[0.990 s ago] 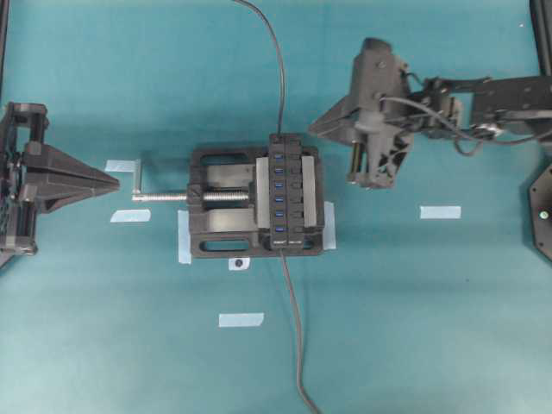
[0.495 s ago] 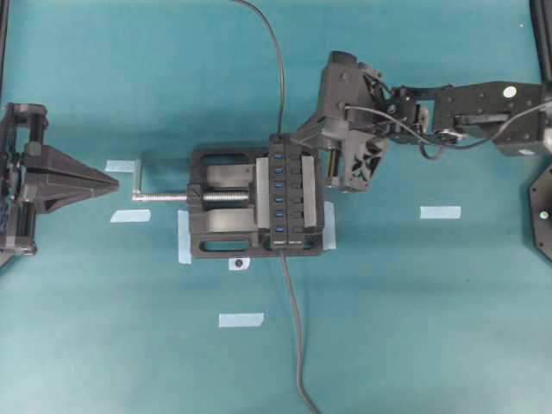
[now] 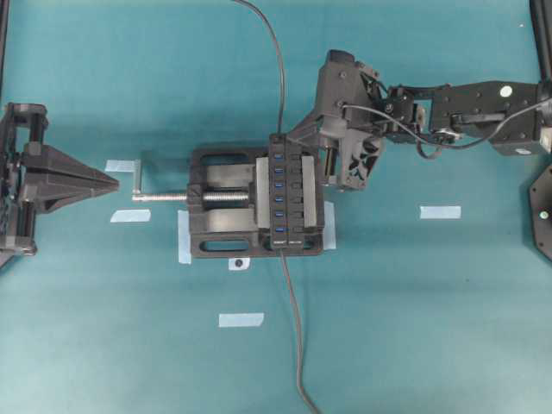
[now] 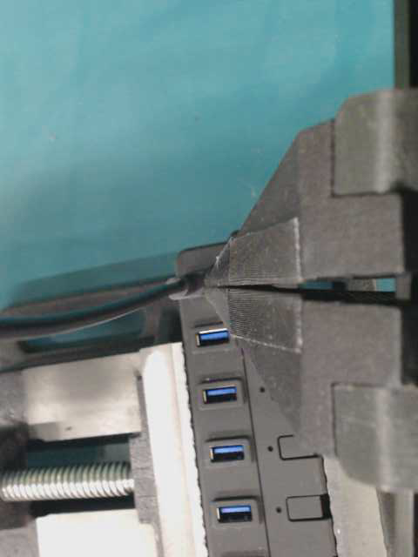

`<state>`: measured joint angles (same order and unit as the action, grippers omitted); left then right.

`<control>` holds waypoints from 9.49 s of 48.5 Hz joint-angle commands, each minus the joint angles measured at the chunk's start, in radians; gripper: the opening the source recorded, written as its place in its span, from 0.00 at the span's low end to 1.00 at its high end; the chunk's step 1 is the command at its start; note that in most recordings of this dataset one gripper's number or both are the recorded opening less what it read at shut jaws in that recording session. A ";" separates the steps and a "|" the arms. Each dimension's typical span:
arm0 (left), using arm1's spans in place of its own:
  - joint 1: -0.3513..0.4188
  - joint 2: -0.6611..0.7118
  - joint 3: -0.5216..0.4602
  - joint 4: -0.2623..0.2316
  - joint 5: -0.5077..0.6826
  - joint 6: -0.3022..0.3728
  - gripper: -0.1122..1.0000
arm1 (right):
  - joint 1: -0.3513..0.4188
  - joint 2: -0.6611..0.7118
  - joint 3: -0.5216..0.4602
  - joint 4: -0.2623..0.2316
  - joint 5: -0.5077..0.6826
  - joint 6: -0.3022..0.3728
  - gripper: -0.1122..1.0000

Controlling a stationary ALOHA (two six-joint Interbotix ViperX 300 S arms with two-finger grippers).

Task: Insert the USB into the second port from the front of the fixed hub.
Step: 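Lower the open right gripper around the black USB plug, then close the right gripper on the black USB plug, then pull the USB plug out of its port with the right gripper, then carry the plug to the second port from the front and align, then push the USB plug into the second port with the right gripper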

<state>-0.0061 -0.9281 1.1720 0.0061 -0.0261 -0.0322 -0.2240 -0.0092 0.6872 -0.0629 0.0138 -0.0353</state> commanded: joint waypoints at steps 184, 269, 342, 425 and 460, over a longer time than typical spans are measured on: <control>0.002 -0.035 0.015 0.000 -0.005 -0.011 0.10 | 0.002 0.058 -0.132 0.000 0.075 0.002 0.19; 0.002 -0.038 0.021 0.000 -0.005 -0.012 0.10 | 0.201 -0.064 -0.161 0.051 0.278 0.114 0.18; 0.002 -0.044 0.012 0.000 -0.008 -0.014 0.10 | 0.227 0.043 -0.155 0.034 0.229 0.109 0.18; 0.002 -0.046 0.017 0.000 -0.005 -0.014 0.10 | 0.224 0.084 -0.179 0.005 0.270 0.092 0.18; 0.002 -0.046 0.018 0.002 -0.005 -0.014 0.10 | 0.239 0.118 -0.181 0.005 0.316 0.097 0.18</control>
<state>-0.0061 -0.9802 1.2057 0.0061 -0.0261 -0.0430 0.0077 0.1043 0.5139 -0.0598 0.3206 0.0675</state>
